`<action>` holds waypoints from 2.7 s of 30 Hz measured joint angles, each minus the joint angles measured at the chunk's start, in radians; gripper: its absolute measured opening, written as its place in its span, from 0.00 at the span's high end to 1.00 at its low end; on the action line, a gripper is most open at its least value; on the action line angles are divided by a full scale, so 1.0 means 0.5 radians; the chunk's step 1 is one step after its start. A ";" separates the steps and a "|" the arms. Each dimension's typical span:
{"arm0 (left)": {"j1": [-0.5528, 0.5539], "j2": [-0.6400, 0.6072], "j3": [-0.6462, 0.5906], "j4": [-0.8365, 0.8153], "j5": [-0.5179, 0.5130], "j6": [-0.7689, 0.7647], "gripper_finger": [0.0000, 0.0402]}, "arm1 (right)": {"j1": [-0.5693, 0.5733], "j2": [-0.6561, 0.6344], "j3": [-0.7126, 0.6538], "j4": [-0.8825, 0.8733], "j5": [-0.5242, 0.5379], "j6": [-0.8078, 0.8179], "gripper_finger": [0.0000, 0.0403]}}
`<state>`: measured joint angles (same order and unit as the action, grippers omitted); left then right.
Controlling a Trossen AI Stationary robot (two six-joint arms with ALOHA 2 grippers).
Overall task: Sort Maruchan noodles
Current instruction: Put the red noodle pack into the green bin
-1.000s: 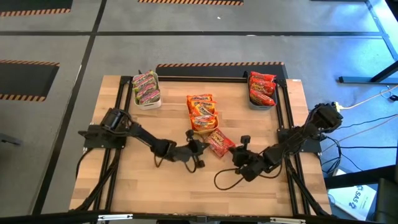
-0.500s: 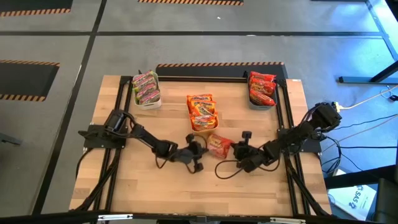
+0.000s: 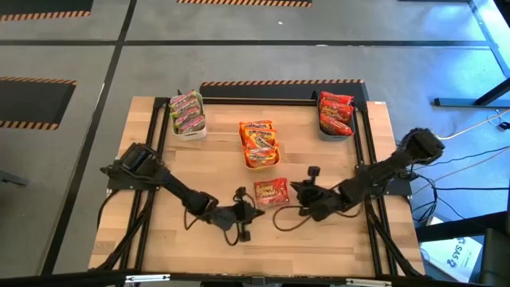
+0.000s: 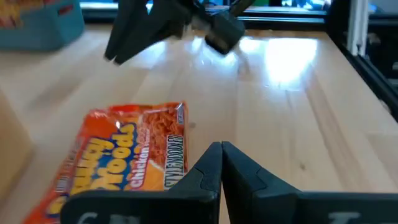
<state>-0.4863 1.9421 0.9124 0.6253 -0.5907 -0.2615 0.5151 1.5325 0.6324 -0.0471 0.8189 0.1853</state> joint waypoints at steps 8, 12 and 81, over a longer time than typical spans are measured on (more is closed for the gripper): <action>-0.167 -0.164 -0.003 -0.301 -0.247 0.178 1.00 | -0.022 -0.493 -0.302 0.311 -0.435 0.415 0.95; -0.154 -0.149 -0.003 -0.443 -0.300 0.176 1.00 | -0.170 -0.516 -0.549 0.853 -1.003 0.621 0.95; 0.167 0.038 -0.011 -0.630 -0.104 -0.145 0.99 | -0.538 0.220 -0.222 1.131 -1.762 1.350 0.04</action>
<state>-0.4026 1.9610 0.9070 0.3103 -0.6426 -0.3340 0.2463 1.6424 0.5212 0.5183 -0.0620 0.8605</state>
